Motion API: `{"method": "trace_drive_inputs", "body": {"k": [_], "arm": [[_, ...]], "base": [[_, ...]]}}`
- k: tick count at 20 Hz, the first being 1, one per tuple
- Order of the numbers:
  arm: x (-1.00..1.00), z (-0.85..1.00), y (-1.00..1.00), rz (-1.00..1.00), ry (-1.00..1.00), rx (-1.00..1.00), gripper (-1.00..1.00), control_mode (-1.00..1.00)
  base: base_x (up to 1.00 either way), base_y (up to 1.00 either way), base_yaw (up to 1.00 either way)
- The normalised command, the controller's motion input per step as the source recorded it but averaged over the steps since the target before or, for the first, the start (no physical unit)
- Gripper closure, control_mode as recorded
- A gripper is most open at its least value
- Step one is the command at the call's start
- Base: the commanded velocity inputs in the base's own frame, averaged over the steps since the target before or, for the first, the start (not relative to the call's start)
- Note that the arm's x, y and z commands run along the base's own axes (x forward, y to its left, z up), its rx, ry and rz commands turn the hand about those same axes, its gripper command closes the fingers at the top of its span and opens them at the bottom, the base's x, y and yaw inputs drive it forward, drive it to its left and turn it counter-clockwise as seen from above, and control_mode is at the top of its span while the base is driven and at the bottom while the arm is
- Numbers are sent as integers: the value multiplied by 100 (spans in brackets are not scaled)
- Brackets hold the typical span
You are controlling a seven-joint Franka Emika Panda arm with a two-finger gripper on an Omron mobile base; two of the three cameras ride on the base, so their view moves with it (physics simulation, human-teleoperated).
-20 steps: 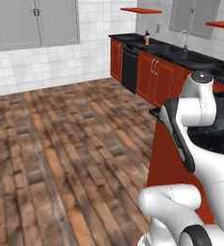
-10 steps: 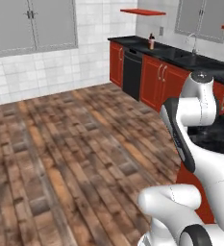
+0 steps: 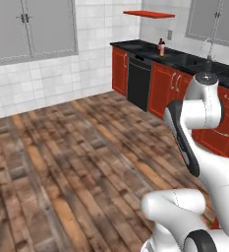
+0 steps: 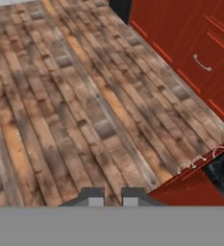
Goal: Place the large bottle from the dining counter next to the other large bottle outside the sink, and place the small bottle from the dining counter next to the other small bottle inside the sink.
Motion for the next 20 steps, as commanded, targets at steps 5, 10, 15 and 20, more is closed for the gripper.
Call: {"method": "trace_drive_inputs", "body": {"k": [5,10,15,20], "arm": [[0,0,0,0,0,0,100,100],[0,0,0,0,0,0,100,100],[0,0,0,0,0,0,100,100],[0,0,0,0,0,0,100,100]], "base": [[88,44,-15],[87,36,-17],[51,21,-32],[7,13,-47]]}}
